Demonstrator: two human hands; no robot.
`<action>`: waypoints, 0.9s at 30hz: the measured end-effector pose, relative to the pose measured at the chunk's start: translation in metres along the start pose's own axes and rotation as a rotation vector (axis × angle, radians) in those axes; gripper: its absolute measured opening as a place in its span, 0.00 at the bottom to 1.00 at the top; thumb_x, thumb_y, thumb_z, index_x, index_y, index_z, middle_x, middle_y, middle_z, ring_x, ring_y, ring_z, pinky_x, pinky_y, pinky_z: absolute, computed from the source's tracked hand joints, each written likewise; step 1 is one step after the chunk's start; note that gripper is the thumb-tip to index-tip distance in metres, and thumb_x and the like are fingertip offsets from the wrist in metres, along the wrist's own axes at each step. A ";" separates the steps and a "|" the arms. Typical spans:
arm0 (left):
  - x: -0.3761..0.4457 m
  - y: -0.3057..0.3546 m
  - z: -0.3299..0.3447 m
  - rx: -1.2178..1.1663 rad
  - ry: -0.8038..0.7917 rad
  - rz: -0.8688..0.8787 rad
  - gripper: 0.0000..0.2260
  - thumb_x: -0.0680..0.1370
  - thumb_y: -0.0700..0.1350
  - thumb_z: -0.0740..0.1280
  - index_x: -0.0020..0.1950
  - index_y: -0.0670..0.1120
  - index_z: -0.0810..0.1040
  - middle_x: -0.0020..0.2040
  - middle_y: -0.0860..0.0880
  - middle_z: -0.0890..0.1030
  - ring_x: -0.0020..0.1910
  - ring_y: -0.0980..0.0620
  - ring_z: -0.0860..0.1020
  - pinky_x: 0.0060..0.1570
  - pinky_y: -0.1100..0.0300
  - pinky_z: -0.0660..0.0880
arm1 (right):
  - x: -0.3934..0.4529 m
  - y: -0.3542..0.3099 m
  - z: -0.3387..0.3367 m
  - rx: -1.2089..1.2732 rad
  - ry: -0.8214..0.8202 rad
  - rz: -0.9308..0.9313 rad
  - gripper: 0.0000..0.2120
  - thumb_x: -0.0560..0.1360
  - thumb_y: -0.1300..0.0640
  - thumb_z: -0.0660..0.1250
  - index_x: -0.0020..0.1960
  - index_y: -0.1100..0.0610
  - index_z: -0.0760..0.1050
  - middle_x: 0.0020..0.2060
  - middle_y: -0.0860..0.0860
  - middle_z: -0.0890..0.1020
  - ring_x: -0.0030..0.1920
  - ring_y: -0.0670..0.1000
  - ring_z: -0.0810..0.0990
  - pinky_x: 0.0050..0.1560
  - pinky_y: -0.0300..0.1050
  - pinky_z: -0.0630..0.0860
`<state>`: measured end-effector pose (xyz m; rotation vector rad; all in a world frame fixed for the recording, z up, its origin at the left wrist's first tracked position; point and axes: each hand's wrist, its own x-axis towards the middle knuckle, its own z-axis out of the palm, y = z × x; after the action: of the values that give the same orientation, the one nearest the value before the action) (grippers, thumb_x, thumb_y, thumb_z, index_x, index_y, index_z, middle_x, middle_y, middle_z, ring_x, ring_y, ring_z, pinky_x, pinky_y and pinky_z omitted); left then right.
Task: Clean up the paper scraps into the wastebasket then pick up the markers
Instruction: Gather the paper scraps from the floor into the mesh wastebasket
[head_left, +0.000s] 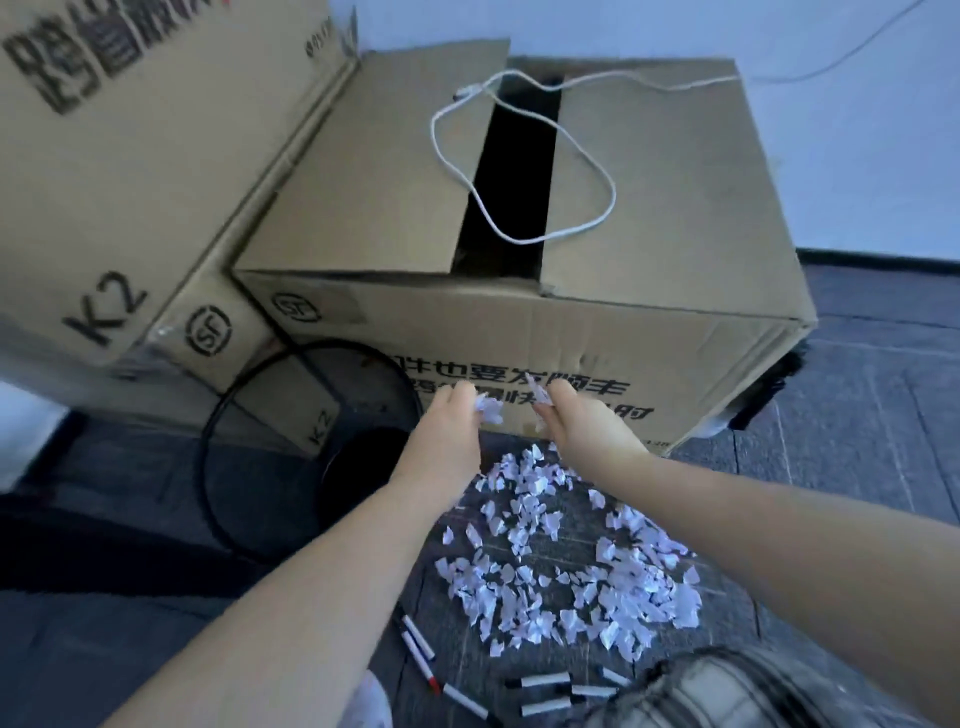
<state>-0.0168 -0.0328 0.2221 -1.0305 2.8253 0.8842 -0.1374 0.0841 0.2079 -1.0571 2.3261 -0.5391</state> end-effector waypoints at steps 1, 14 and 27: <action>-0.002 0.000 -0.012 0.001 0.028 0.014 0.07 0.79 0.36 0.53 0.41 0.44 0.62 0.49 0.44 0.71 0.43 0.42 0.72 0.42 0.48 0.72 | -0.001 -0.011 -0.008 0.003 0.009 -0.015 0.10 0.81 0.51 0.50 0.51 0.57 0.64 0.42 0.57 0.75 0.42 0.58 0.75 0.45 0.52 0.73; -0.024 -0.081 -0.109 -0.016 0.318 -0.139 0.04 0.80 0.38 0.54 0.45 0.42 0.65 0.52 0.43 0.75 0.44 0.42 0.75 0.43 0.47 0.73 | 0.027 -0.162 0.006 0.074 0.107 -0.309 0.12 0.81 0.56 0.55 0.42 0.60 0.58 0.29 0.54 0.67 0.30 0.57 0.64 0.33 0.48 0.60; -0.021 -0.170 -0.080 -0.072 0.236 -0.293 0.09 0.80 0.45 0.58 0.54 0.40 0.69 0.58 0.40 0.73 0.52 0.39 0.75 0.46 0.49 0.72 | 0.076 -0.179 0.093 0.009 -0.037 -0.268 0.14 0.79 0.46 0.57 0.55 0.56 0.67 0.49 0.53 0.74 0.45 0.57 0.75 0.45 0.52 0.75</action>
<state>0.1151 -0.1668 0.2074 -1.6058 2.7279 0.8898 -0.0218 -0.0978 0.2106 -1.3728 2.1608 -0.6237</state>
